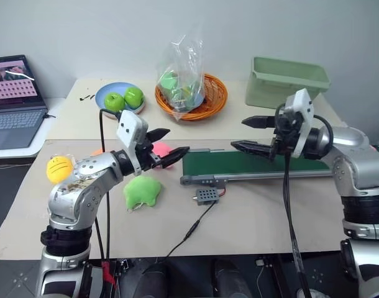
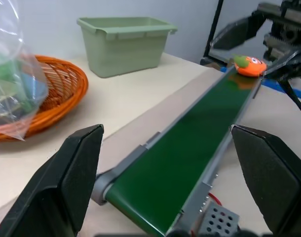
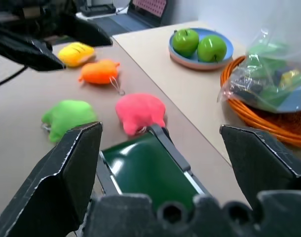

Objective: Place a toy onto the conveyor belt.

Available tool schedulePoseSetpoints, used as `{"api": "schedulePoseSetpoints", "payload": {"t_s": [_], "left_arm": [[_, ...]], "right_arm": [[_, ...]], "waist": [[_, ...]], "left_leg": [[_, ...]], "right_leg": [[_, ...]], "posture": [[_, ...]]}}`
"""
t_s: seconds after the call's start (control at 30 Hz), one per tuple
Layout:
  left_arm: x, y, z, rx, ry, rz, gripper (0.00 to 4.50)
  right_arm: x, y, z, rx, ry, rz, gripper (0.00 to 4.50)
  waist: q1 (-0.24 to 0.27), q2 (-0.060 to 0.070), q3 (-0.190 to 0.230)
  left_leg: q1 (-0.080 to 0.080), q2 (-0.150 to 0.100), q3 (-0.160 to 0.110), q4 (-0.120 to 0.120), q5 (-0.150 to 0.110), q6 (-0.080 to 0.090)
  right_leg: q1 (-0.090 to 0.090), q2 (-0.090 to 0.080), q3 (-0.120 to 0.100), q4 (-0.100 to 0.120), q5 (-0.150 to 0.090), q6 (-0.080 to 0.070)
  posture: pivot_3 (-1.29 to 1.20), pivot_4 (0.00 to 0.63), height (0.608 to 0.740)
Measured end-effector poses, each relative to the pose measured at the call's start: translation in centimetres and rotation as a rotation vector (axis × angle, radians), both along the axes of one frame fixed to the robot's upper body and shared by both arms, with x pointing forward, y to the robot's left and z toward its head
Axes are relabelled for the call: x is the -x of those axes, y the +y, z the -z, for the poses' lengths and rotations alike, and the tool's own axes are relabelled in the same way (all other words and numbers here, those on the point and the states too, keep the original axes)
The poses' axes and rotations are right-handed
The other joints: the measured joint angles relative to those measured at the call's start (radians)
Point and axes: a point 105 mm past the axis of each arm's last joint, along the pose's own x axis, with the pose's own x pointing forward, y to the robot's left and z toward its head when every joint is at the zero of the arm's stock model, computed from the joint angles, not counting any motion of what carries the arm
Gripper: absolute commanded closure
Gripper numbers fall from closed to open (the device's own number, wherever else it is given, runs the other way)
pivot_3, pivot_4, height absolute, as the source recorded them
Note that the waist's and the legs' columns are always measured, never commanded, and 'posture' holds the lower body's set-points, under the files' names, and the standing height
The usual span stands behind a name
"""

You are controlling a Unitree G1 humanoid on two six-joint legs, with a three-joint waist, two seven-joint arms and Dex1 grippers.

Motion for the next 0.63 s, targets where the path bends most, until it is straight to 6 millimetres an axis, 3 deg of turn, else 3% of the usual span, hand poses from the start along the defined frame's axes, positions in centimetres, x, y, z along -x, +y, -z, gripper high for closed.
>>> {"api": "schedulePoseSetpoints", "payload": {"t_s": [0.63], "left_arm": [[0.64,-0.27,-0.41,-0.012,0.011,0.042,0.11]], "right_arm": [[0.06,0.05,0.05,0.003,0.007,-0.002,0.00]], "waist": [[0.000,0.000,0.000]], "left_leg": [[0.000,0.000,0.000,0.000,0.000,0.000]], "right_leg": [[0.000,0.000,0.000,0.000,0.000,0.000]], "posture": [[0.00,0.150,0.740]]}}
